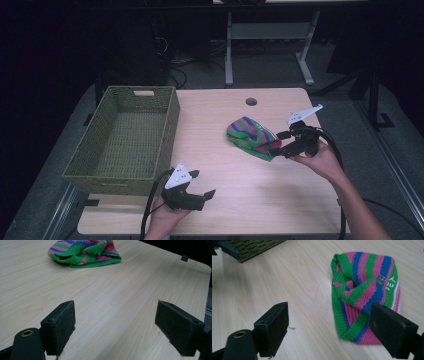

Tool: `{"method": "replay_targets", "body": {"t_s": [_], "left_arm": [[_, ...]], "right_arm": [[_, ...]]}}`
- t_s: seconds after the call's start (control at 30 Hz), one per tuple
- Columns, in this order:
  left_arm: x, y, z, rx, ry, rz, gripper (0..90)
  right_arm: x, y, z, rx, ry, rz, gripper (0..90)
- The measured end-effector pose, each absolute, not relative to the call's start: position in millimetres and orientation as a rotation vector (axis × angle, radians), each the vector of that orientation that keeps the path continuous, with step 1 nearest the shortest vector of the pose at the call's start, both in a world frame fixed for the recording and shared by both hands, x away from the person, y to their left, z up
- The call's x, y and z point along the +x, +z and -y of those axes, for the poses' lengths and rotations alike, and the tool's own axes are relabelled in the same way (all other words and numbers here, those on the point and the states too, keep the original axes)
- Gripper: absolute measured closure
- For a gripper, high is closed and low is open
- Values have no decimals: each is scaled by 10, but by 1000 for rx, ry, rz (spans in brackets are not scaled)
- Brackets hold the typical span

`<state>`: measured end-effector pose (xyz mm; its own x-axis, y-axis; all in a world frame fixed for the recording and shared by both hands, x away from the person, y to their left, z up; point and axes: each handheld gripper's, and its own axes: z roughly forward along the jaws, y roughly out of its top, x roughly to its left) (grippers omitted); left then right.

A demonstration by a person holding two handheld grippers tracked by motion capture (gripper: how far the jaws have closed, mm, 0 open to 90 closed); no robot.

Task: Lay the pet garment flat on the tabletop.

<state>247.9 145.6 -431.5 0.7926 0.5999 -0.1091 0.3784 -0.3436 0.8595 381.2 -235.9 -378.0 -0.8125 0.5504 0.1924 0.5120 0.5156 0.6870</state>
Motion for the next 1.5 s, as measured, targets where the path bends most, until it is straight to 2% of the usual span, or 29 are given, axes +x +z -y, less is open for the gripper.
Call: {"method": "replay_targets", "body": {"t_s": [0.77, 1.5], "left_arm": [[2512, -4318, -1466, 1969, 265, -730, 162], [2516, -4317, -1474, 1972, 257, -721, 164]], "right_arm": [[4349, -3738, 2056, 991, 1042, -2734, 171], [4630, -4133, 1831, 1037, 844, -2787, 171]]}}
